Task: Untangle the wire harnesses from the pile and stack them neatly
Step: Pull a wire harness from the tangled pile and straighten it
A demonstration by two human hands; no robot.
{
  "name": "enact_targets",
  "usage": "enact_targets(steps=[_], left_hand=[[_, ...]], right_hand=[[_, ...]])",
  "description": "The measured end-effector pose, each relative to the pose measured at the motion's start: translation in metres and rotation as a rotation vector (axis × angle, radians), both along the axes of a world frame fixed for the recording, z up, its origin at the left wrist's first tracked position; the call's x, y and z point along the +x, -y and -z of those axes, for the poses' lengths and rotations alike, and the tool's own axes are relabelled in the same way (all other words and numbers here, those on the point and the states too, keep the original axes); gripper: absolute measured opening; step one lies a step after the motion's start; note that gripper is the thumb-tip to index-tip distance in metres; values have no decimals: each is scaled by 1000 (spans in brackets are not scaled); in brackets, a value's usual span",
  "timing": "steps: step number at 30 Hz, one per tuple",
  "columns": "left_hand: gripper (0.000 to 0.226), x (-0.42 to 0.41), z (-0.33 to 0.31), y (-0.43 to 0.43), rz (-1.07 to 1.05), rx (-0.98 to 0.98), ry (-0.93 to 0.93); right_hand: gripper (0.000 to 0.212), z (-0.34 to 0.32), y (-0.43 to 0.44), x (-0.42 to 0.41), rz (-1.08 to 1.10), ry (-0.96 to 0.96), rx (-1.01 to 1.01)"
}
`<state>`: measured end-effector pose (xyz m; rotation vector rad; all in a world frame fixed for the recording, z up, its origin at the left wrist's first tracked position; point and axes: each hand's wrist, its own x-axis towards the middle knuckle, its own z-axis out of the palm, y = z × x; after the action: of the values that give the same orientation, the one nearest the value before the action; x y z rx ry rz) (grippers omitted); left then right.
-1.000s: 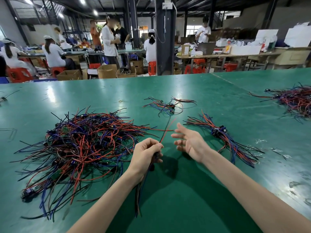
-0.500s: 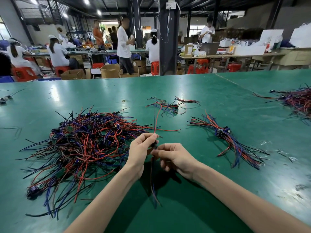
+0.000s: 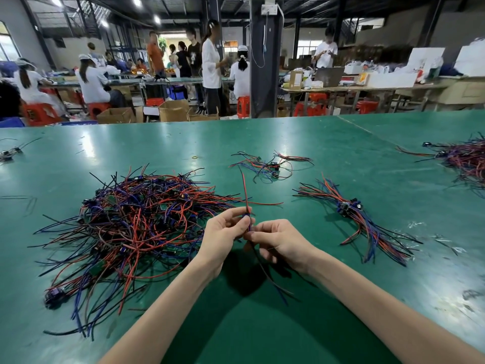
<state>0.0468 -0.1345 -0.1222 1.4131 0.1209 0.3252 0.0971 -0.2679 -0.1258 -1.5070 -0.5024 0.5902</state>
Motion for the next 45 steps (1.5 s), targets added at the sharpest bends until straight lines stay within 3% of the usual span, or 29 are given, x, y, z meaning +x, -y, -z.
enact_targets(steps=[10,18,24,36,45], left_hand=[[35,2,-1,-6,107,-91,-85],[34,2,-1,-9,57,-84,-87],[23,1,-1,-10,53,-139,-89],[23,0,-1,-9,6,-104,-78],[22,0,0,-4,-62,37,23]], right_hand=[[14,-3,-4,-3,70,12,49],[18,-5,-1,-10,54,41,-55],[19,-7,-4,-12,41,24,-7],[19,-4,-5,-6,42,-9,45],[22,-4,-3,-7,48,-34,67]])
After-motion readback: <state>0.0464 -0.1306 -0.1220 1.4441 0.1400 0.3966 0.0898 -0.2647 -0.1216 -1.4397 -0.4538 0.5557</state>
